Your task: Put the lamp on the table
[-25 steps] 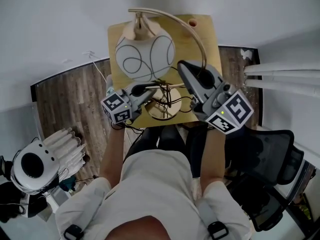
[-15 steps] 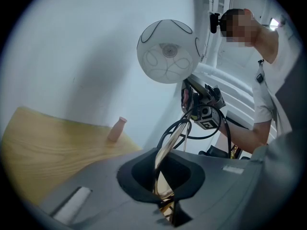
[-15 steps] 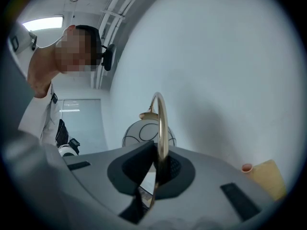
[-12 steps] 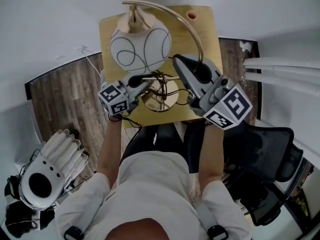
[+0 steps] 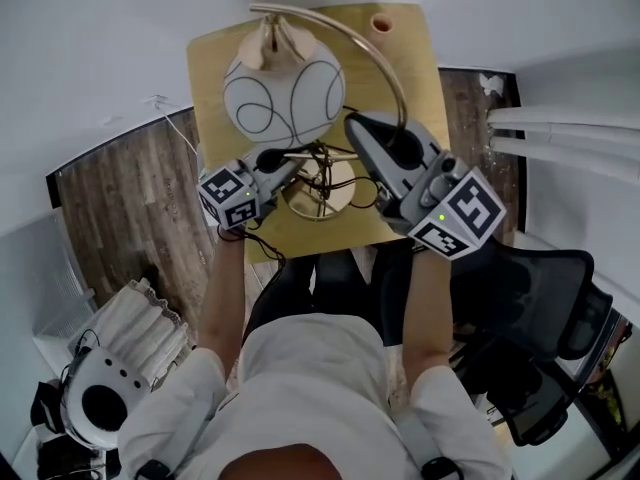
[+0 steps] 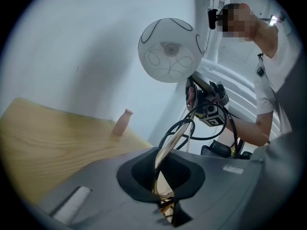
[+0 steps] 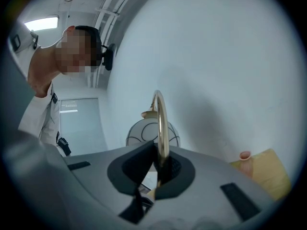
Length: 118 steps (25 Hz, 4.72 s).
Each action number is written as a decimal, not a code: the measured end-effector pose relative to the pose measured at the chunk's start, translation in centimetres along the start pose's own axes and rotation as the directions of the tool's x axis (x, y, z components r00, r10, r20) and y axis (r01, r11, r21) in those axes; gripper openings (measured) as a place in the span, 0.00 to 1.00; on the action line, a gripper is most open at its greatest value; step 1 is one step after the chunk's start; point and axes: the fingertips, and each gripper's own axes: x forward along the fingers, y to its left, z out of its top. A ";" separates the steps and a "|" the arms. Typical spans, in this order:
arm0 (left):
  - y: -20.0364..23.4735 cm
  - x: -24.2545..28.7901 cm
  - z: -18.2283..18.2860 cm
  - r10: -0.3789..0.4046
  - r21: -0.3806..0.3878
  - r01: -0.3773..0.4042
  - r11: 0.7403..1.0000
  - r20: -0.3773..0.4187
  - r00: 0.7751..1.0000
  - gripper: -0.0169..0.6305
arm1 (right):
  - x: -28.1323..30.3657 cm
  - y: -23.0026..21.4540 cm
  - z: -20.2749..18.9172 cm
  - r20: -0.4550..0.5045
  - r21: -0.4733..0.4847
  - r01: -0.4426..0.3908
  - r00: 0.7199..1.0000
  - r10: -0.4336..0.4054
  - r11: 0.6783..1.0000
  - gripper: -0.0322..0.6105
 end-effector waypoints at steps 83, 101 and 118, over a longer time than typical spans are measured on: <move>-2.0 -4.9 0.0 -0.009 0.074 0.007 0.997 0.033 0.999 0.23 | -0.8 -1.6 -3.5 0.064 0.217 0.066 0.995 -0.081 0.974 0.05; -9.0 -7.6 6.4 -0.121 0.191 0.090 0.977 0.157 0.980 0.02 | -1.9 -1.1 -4.1 0.072 0.205 0.073 0.993 -0.089 0.976 0.05; -14.2 -8.4 9.9 -0.157 0.274 0.105 0.956 0.174 0.972 0.02 | -3.1 0.2 -4.7 0.073 0.169 0.080 0.993 -0.093 0.982 0.06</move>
